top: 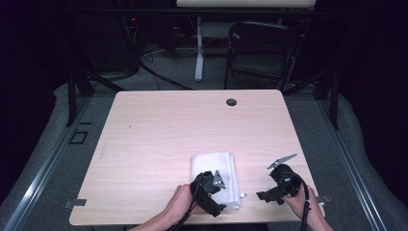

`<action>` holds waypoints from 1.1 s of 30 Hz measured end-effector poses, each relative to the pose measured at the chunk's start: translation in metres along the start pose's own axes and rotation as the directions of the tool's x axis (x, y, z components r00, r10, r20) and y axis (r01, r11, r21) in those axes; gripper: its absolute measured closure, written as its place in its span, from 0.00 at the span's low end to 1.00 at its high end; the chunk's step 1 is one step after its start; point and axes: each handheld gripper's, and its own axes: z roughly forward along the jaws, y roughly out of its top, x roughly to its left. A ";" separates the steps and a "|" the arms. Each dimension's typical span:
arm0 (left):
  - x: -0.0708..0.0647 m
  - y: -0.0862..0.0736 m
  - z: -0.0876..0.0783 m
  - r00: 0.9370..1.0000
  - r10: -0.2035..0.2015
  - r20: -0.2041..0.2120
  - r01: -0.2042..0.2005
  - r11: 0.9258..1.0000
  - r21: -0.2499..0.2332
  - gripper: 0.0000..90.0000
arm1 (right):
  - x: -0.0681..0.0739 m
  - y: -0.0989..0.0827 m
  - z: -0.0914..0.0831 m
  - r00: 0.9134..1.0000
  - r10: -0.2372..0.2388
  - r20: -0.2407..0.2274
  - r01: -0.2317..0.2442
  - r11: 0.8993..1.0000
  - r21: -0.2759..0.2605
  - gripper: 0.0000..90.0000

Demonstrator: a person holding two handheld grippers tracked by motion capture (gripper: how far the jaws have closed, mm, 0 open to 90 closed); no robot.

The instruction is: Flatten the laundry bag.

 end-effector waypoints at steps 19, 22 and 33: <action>0.007 -0.003 0.010 0.999 0.033 0.007 -0.033 0.999 0.036 0.50 | 0.005 0.000 0.005 1.000 0.015 -0.014 -0.016 0.999 -0.032 0.06; 0.008 -0.002 0.010 0.999 0.042 0.002 -0.042 0.998 0.036 0.57 | 0.005 0.002 0.003 1.000 -0.015 0.004 0.015 1.000 0.008 0.08; 0.013 -0.004 0.009 1.000 0.027 0.000 -0.027 0.999 0.022 0.68 | 0.013 0.005 0.005 0.999 -0.043 0.017 0.042 0.999 0.013 0.23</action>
